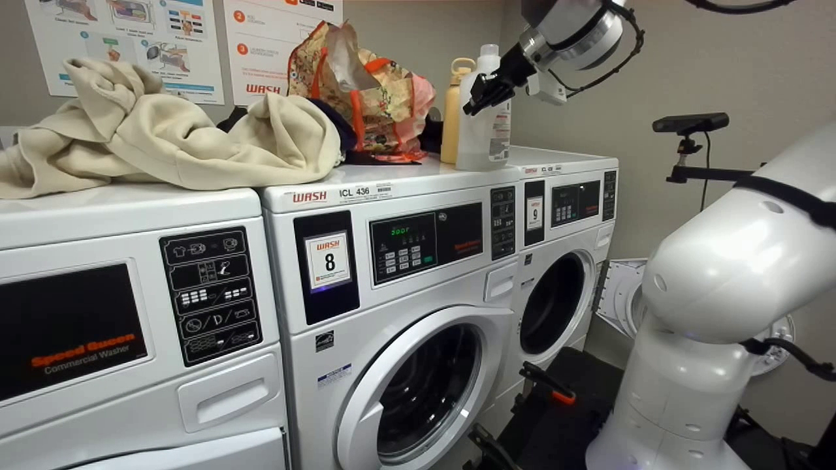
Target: Move the white bottle to the right
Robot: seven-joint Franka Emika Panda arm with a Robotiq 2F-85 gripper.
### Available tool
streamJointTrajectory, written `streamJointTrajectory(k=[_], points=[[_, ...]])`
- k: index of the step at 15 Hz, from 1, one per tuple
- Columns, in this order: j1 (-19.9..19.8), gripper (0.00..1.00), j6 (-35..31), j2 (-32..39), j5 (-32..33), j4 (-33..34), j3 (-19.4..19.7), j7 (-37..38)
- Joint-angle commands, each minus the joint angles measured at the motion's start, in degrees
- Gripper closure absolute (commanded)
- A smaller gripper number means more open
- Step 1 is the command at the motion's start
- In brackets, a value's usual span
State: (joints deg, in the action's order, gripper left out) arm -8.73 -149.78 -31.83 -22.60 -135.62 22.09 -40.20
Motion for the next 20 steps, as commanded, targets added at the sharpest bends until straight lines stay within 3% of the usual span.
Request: streamJointTrajectory(k=[1, 11, 16, 17, 18, 20], points=[[1.22, 0.95, -0.31, 2.65, 4.03, 1.96, 3.95, 0.77], [11.73, 0.95, 4.14, 10.46, 2.16, 11.98, 16.02, -11.46], [13.26, 0.95, 9.20, 12.71, 0.65, 15.65, 19.17, -17.19], [13.20, 0.54, 10.16, 12.53, 0.44, 15.96, 19.49, -18.62], [12.79, 0.53, 10.63, 12.50, 0.54, 16.16, 19.43, -19.31], [12.26, 0.40, 11.55, 12.89, 0.53, 16.24, 19.76, -21.17]])
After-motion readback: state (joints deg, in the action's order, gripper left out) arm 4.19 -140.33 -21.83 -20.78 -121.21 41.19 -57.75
